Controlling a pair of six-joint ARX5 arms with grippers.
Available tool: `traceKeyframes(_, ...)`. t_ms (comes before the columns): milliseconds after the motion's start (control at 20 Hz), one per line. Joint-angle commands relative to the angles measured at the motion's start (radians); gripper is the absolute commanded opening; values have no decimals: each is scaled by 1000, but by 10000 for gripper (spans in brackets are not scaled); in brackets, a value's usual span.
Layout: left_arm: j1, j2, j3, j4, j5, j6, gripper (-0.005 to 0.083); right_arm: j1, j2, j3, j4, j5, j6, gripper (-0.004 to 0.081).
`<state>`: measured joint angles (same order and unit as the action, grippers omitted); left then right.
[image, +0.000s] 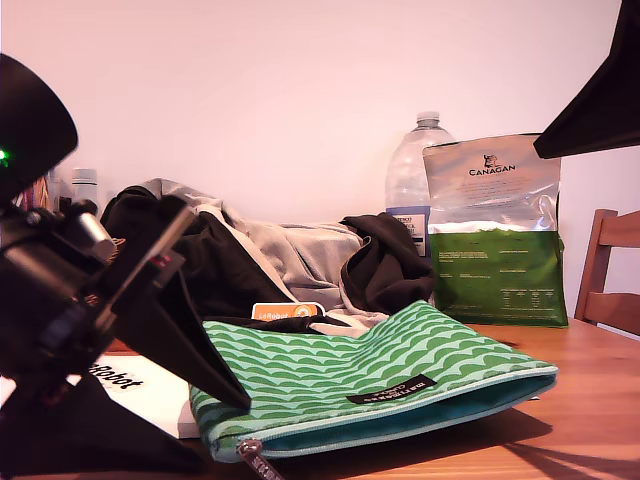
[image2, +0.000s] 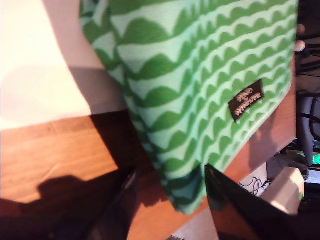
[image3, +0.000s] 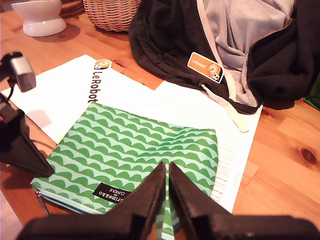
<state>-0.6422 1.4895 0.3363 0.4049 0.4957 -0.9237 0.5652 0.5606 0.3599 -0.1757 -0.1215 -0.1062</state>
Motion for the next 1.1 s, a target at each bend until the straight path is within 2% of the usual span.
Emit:
traceKeyframes(0, -9, 16, -13, 40, -8, -18, 374, 4, 5, -11, 10, -3, -2, -13)
traceKeyframes(100, -16, 16, -12, 69, -22, -25, 333, 4, 5, -11, 10, -7, 2, -13)
traceKeyframes(250, -22, 16, -12, 90, -37, -45, 169, 4, 5, -11, 10, -82, 13, -13)
traceKeyframes(400, -22, 16, -10, 121, -37, -50, 34, 5, 6, -11, 5, -180, 103, -13)
traceKeyframes(550, -22, 16, -7, 213, -37, -92, -17, 26, 6, -11, -23, -241, 185, 17)
traceKeyframes(700, -22, 16, 2, 297, -33, -149, -17, 69, 18, -11, -29, -226, 188, 25)
traceKeyframes(850, -22, 16, 23, 330, -34, -180, -17, 126, 42, -12, -14, -142, 203, 41)
traceKeyframes(900, -22, 16, 32, 331, -34, -185, -17, 142, 59, -12, -7, -108, 243, 57)
traceKeyframes(1050, -22, 16, 68, 331, -35, -203, -17, 184, 130, -12, 58, -47, 367, 184)
